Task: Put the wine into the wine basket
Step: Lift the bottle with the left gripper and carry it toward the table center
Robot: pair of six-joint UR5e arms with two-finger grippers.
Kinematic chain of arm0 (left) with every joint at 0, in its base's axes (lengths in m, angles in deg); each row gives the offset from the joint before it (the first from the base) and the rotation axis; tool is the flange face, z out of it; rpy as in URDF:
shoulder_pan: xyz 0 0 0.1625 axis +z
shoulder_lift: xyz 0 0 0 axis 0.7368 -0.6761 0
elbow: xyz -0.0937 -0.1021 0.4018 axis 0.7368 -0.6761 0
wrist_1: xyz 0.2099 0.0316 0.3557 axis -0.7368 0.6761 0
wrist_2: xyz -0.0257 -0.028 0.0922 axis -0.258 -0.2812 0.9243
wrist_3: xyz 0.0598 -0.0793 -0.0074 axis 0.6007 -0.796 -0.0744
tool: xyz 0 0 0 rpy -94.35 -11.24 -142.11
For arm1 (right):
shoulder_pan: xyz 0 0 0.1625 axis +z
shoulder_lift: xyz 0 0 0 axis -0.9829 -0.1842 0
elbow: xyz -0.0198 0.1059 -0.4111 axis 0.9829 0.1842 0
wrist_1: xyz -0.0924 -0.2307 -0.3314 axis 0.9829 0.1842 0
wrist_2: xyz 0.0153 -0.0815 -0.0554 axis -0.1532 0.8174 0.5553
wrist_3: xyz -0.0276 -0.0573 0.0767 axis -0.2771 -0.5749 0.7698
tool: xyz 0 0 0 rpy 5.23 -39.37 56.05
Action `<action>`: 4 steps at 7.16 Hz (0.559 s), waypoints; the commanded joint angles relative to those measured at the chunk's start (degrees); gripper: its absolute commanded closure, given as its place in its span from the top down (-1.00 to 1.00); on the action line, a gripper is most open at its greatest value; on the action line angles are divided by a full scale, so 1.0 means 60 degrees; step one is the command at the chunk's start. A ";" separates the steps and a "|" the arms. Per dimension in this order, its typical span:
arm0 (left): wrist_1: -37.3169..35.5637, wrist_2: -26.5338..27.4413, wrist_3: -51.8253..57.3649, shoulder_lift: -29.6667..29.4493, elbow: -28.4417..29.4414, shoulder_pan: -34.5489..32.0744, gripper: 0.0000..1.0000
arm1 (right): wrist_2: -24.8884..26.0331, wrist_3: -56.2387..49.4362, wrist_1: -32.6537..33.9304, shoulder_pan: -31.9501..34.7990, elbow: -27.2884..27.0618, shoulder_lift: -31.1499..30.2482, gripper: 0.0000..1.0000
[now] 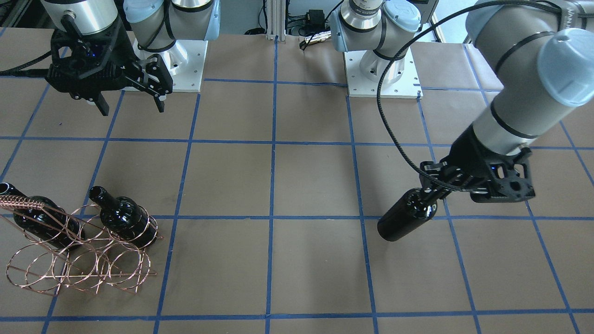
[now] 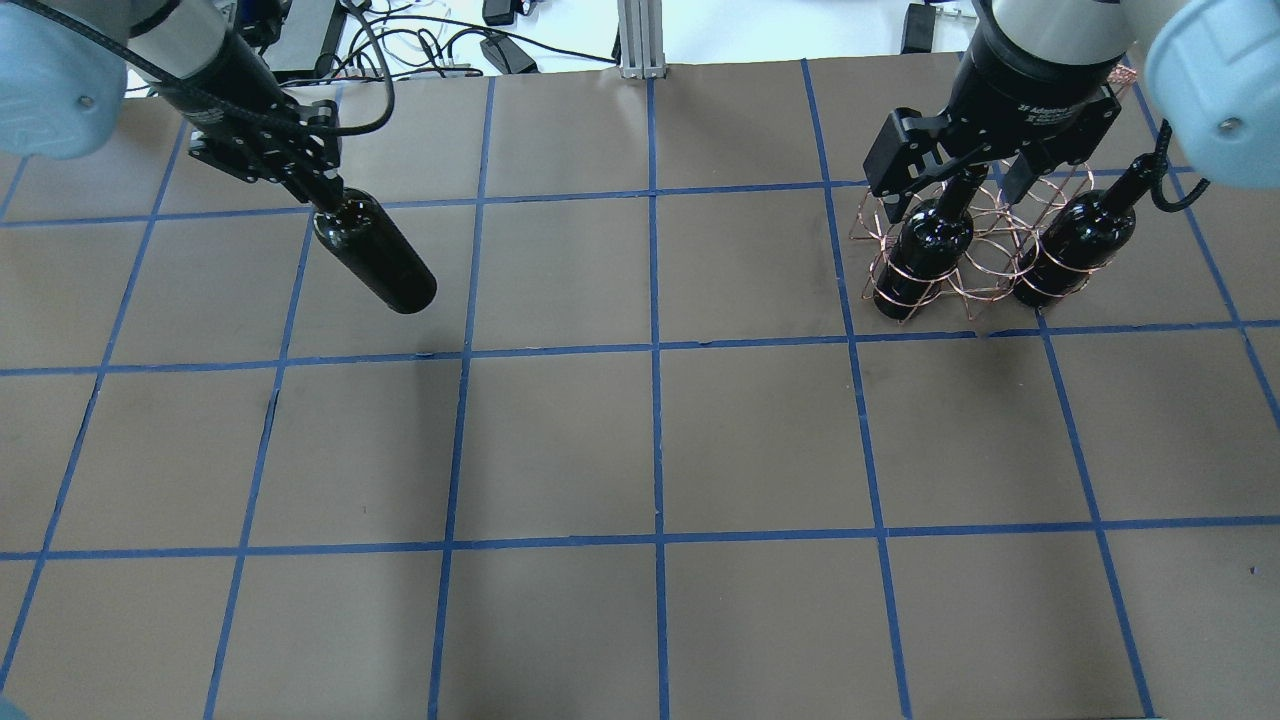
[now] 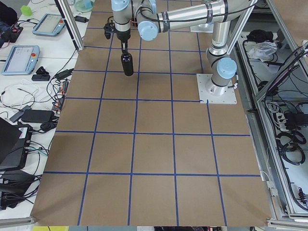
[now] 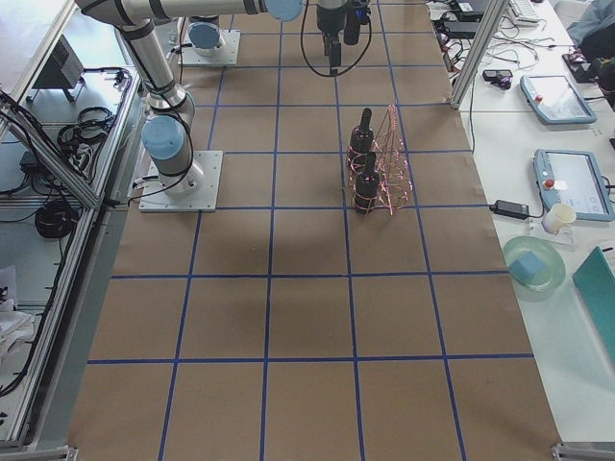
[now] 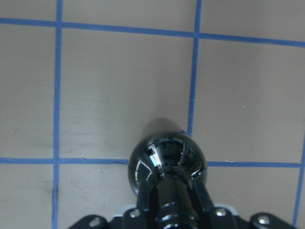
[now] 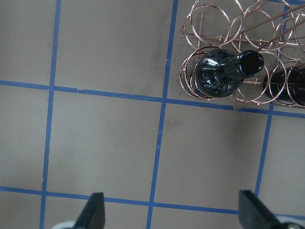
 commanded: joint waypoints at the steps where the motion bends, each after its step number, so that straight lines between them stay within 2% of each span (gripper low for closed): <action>1: -0.0402 0.0050 -0.1188 0.0579 -0.0849 -0.1061 -1.00 | -0.0007 -0.0024 0.0010 -0.0019 0.0006 0.0004 1.00; 4: -0.0477 0.0123 -0.2055 0.1093 -0.1612 -0.1927 -1.00 | 0.0300 0.0020 0.0493 -0.0004 -0.0008 0.0018 1.00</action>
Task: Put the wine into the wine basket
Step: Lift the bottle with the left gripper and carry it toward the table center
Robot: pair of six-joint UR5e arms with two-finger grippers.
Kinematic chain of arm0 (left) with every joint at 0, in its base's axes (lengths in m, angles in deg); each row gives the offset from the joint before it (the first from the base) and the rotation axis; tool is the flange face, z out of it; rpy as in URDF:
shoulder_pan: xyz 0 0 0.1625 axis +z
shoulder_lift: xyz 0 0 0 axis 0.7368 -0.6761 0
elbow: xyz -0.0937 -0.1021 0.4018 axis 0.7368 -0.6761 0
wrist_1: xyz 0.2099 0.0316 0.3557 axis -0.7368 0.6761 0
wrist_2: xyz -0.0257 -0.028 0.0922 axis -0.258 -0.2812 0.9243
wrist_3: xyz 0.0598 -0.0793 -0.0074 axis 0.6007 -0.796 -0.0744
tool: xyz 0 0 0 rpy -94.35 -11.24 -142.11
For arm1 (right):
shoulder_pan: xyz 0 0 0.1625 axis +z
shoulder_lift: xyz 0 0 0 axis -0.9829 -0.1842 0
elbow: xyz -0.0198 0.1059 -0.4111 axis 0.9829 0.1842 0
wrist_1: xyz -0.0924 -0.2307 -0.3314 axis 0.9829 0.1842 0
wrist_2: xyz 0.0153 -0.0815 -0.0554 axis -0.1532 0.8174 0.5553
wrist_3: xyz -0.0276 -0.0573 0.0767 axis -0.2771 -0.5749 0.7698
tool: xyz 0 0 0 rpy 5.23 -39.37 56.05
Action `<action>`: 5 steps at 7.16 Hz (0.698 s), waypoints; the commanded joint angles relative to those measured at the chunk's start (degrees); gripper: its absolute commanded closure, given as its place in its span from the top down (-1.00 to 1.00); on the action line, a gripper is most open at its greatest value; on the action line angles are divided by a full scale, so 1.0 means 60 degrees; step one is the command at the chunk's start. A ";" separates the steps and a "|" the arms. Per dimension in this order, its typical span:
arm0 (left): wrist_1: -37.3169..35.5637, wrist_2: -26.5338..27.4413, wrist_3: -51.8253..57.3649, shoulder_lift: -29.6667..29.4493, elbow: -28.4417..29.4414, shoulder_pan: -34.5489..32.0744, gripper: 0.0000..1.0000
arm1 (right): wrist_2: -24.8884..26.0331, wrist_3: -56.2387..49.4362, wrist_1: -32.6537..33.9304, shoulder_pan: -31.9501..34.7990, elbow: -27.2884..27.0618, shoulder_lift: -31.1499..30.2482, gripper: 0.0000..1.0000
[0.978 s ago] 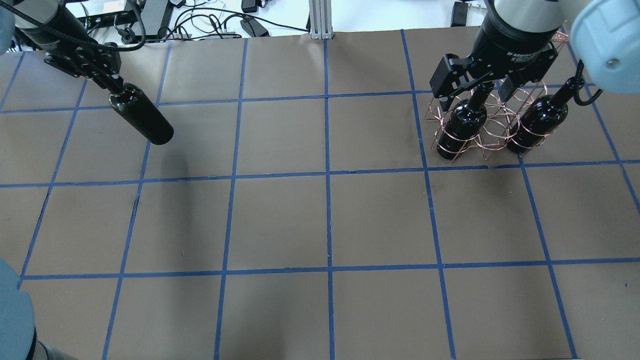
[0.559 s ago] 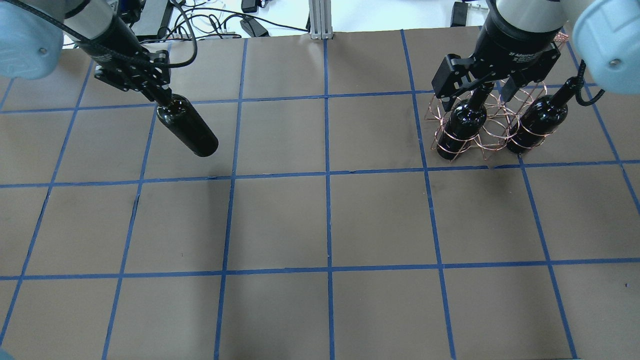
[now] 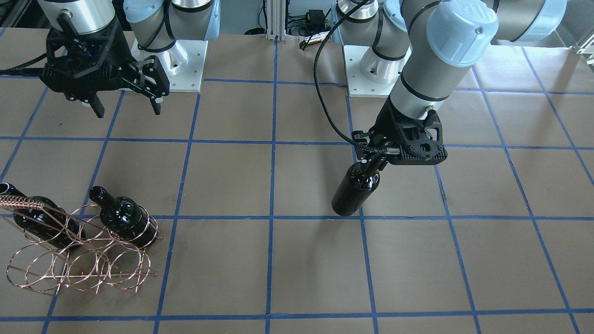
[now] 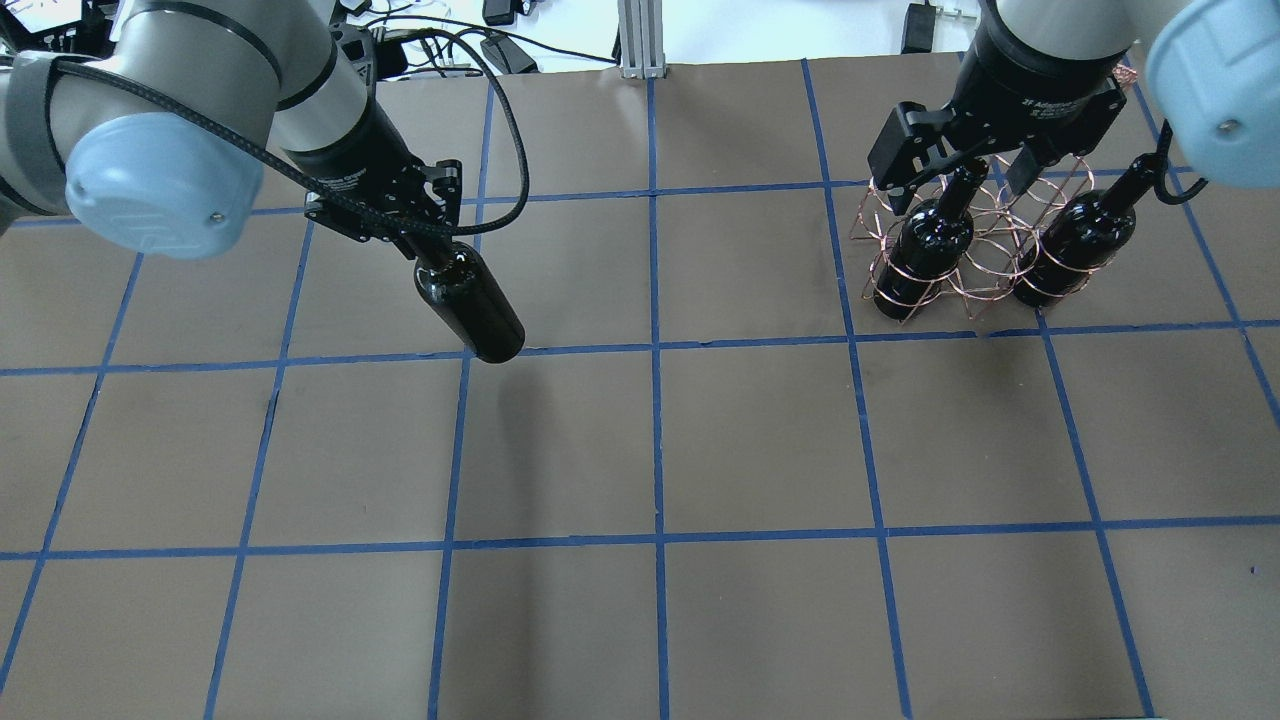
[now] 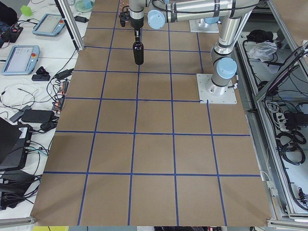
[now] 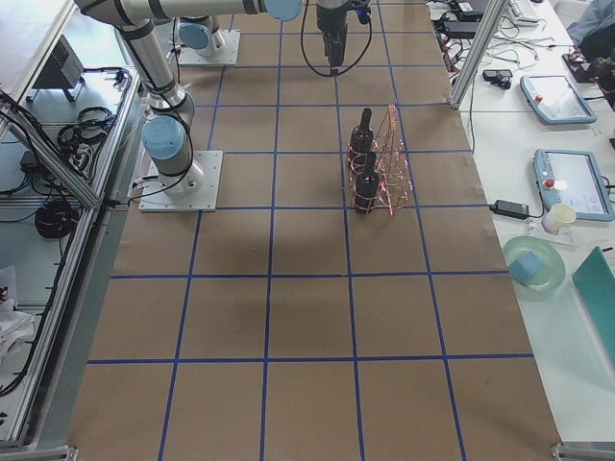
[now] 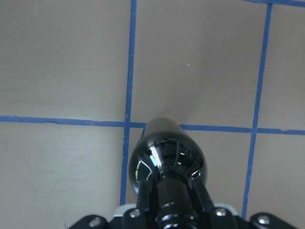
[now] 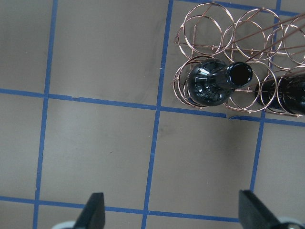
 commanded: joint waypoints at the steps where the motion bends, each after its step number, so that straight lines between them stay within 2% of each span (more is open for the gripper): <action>1: -0.0014 0.0030 -0.0933 0.0158 -0.0421 -0.0591 -1.00 | 0.0087 0.0100 0.0136 -0.0003 -0.0002 0.0005 1.00; 3: -0.0029 0.0394 -0.0852 0.0186 -0.0728 -0.0930 -1.00 | -0.0030 0.0377 -0.0140 0.0055 -0.0002 -0.0009 1.00; 5: -0.0058 0.0382 -0.1070 0.0143 -0.0891 -0.0975 -1.00 | -0.0045 0.0584 -0.0405 0.0070 -0.0002 -0.0024 1.00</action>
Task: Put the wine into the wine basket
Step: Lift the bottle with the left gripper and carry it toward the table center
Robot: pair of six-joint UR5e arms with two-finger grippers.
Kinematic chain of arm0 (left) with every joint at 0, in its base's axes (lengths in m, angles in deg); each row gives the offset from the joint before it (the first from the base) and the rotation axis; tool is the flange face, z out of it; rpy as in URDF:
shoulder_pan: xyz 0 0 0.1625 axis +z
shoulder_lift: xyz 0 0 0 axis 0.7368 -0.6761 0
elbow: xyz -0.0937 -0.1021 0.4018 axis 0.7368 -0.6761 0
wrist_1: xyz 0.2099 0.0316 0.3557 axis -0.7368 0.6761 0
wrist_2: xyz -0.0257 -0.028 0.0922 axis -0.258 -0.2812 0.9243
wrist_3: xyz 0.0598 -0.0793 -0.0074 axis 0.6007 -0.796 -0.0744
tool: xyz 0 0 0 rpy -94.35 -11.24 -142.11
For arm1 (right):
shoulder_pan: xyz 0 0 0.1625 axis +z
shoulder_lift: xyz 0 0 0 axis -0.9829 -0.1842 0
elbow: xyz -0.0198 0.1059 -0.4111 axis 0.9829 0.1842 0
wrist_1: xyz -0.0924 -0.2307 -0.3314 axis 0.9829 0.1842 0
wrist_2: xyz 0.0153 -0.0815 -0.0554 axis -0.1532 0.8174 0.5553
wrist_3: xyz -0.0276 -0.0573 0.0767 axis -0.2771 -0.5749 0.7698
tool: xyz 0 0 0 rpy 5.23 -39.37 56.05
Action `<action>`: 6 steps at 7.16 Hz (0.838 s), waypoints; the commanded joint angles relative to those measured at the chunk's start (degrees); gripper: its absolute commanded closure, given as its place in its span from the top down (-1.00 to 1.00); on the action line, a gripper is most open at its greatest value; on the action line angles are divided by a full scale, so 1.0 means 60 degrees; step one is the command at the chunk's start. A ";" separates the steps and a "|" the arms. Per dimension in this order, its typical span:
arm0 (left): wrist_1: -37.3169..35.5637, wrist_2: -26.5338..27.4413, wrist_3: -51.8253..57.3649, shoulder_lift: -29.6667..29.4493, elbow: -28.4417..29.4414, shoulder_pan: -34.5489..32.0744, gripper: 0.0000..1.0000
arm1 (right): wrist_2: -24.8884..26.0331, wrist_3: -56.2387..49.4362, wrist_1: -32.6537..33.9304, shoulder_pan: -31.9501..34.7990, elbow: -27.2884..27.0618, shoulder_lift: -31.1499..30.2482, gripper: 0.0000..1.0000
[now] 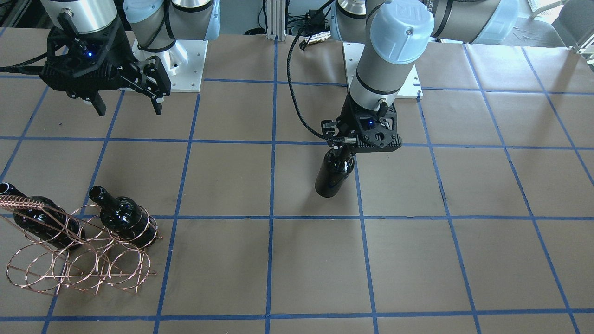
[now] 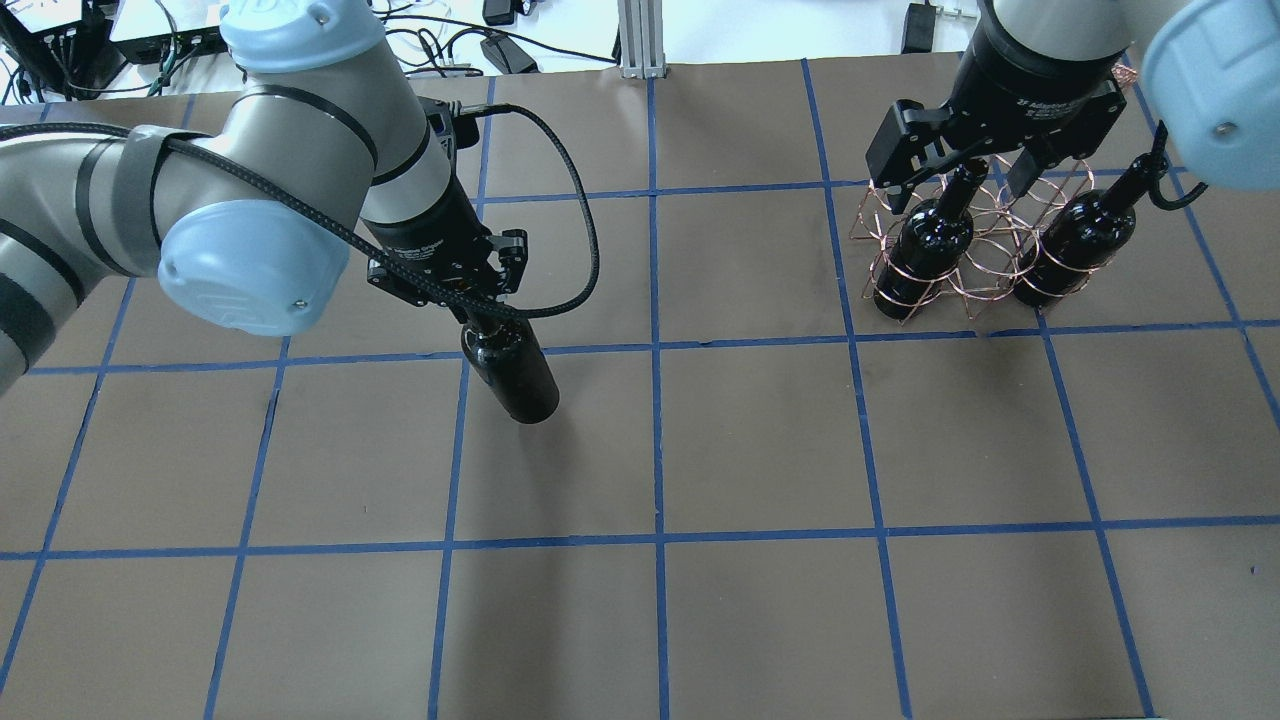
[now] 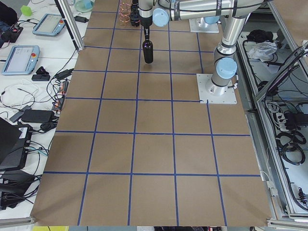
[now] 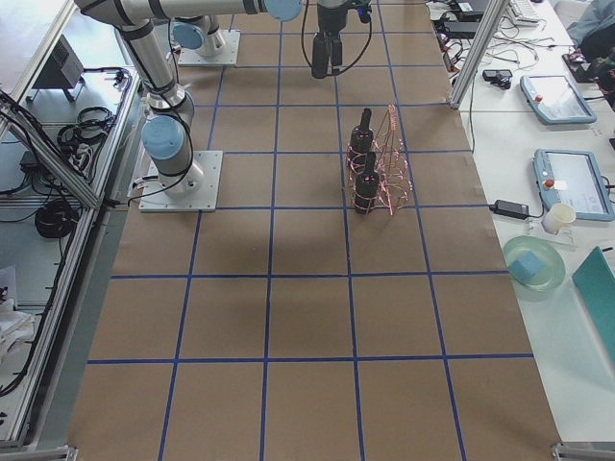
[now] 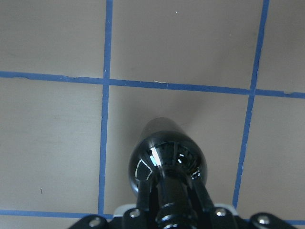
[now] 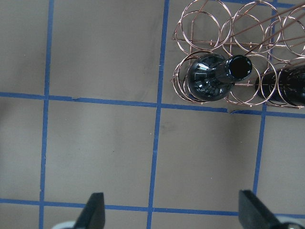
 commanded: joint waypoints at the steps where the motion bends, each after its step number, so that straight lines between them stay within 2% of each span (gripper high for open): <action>1: -0.0028 0.0019 -0.0154 -0.0048 -0.0089 -0.0056 -1.00 | -0.0018 0.0053 -0.0285 0.0010 0.0000 0.0006 1.00; 5: -0.0029 -0.0113 -0.0140 -0.0107 -0.0103 -0.0085 -1.00 | 0.0127 0.0039 -0.0183 -0.0019 0.0000 -0.0008 1.00; 6: -0.0029 -0.0099 -0.0111 -0.0136 -0.0103 -0.0085 -0.96 | -0.0060 0.0038 -0.0038 -0.0005 0.0014 -0.0037 1.00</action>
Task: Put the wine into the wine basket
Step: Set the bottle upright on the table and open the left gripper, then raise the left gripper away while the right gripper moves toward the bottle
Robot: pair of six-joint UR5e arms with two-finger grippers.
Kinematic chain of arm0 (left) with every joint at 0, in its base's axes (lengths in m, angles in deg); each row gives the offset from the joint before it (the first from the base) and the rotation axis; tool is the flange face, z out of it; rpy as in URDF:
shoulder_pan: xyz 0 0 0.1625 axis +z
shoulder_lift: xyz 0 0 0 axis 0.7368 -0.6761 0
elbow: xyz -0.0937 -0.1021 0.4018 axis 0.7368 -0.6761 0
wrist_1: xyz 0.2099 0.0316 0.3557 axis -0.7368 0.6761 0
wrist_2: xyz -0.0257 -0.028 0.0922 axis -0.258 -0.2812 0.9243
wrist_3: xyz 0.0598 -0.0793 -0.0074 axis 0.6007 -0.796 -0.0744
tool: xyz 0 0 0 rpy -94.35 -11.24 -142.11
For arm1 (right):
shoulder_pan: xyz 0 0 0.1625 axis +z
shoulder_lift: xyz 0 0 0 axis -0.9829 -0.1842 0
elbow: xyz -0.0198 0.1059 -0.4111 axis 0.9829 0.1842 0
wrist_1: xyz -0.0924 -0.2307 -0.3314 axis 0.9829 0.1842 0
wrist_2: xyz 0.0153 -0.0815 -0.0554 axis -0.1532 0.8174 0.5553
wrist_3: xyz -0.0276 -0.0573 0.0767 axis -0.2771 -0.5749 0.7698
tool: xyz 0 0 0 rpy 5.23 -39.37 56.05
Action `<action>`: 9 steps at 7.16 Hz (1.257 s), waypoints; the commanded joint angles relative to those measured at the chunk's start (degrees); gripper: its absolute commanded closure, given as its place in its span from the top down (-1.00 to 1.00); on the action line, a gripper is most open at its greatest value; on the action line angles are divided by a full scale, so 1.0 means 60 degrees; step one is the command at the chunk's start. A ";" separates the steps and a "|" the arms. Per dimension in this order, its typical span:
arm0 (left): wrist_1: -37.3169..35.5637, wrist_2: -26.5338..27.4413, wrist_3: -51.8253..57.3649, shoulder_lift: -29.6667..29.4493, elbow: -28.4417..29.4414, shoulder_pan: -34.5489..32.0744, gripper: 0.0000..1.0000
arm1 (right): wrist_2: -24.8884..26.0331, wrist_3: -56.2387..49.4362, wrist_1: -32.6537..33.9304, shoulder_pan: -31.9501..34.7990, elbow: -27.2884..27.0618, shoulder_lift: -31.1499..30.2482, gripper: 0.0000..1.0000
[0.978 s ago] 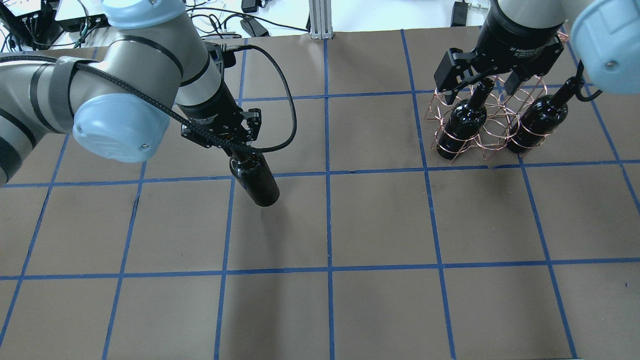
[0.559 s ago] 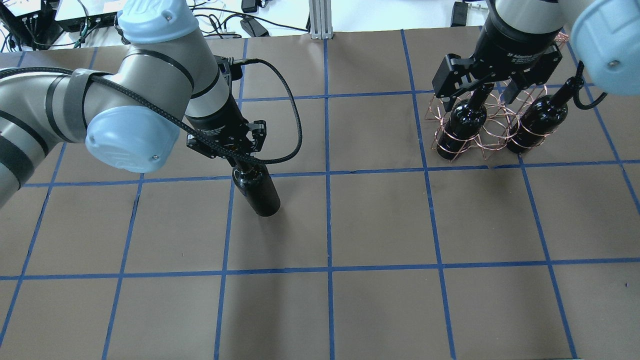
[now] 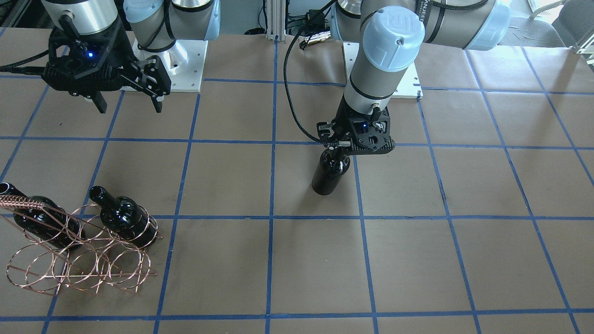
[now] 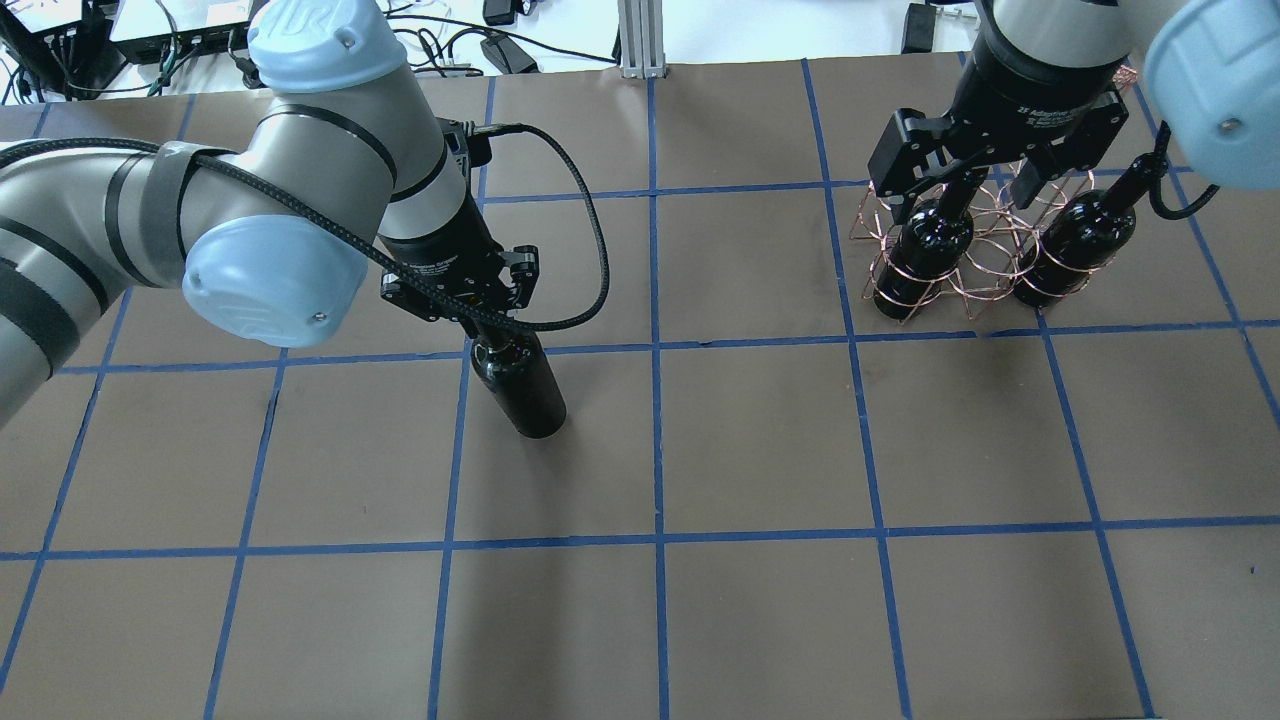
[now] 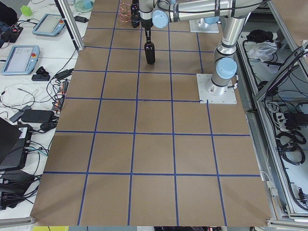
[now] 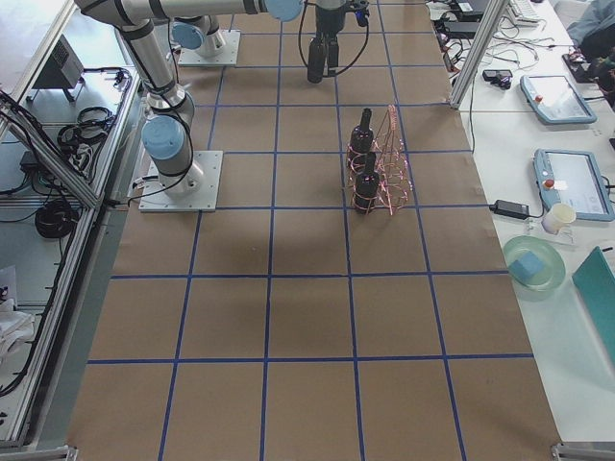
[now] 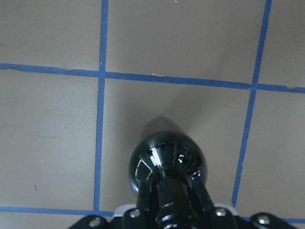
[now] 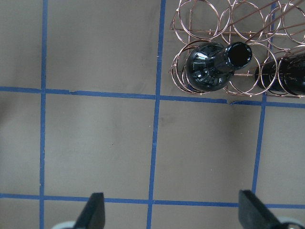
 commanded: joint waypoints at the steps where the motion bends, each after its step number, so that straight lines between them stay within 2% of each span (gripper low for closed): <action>1: 0.0000 -0.0017 0.0051 -0.0026 0.0000 -0.0001 -0.72 | -0.0088 0.0056 0.0171 0.0027 0.0012 -0.0056 1.00; 2: 0.0000 -0.0032 0.0080 -0.0070 0.0000 -0.0001 -0.37 | -0.0088 0.0056 0.0186 0.0028 0.0012 -0.0042 1.00; 3: 0.0000 -0.0032 0.0124 -0.0085 0.0000 -0.0015 0.69 | -0.0103 0.0027 0.0215 0.0028 0.0027 -0.0042 1.00; 4: -0.0029 -0.0046 0.0081 -0.0027 0.0014 -0.0016 1.00 | -0.0074 0.0056 0.0187 0.0028 0.0012 -0.0042 1.00; 6: 0.0058 -0.0061 0.0051 0.0119 0.0276 0.0129 1.00 | -0.0059 0.0071 0.0302 0.0013 0.0012 -0.0013 1.00; 7: 0.0189 0.0084 0.0153 0.0135 0.0901 0.0421 1.00 | -0.0074 0.0071 0.0289 0.0013 0.0012 -0.0027 1.00; 8: 0.0843 0.0143 0.0342 0.0004 0.1676 0.1033 1.00 | -0.0117 0.0071 0.0274 0.0027 0.0012 -0.0056 1.00; 9: 0.1285 0.0318 0.1504 -0.0084 0.2163 0.1576 1.00 | -0.0466 0.0347 0.0216 0.0115 0.0027 -0.0057 1.00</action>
